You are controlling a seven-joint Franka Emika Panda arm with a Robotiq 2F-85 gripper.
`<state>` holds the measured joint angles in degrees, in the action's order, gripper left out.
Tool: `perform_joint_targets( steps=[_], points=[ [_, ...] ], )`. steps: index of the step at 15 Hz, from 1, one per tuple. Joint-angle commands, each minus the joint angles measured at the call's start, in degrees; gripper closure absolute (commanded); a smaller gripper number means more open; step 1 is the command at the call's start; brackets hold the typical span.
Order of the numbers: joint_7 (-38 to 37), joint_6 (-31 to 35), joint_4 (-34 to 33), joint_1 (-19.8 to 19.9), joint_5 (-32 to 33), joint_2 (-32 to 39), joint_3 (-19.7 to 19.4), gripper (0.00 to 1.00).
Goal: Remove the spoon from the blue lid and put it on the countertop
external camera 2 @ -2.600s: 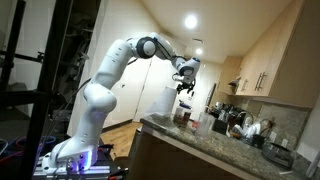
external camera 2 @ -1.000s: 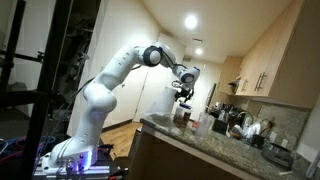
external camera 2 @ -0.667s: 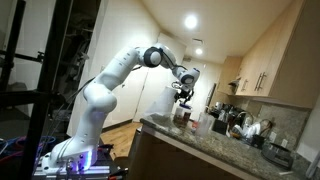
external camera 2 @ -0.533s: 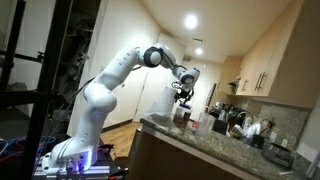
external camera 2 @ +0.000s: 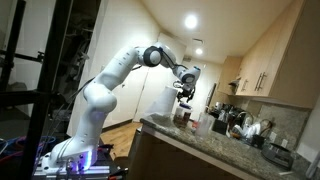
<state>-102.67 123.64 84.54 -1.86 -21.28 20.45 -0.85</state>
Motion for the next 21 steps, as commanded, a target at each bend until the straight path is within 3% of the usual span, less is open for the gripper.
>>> perform_joint_targets(
  steps=[1,9,13,21],
  points=[
    [-0.9,5.8,4.7,0.0,1.2,-5.6,-0.6,0.00],
    [-0.3,6.3,1.9,0.4,1.8,-4.9,-0.4,0.00],
    [1.0,6.7,0.3,-0.5,5.1,-2.0,-0.2,0.00],
    [-0.5,1.4,-6.2,-1.3,6.0,3.1,0.4,0.00]
  ],
)
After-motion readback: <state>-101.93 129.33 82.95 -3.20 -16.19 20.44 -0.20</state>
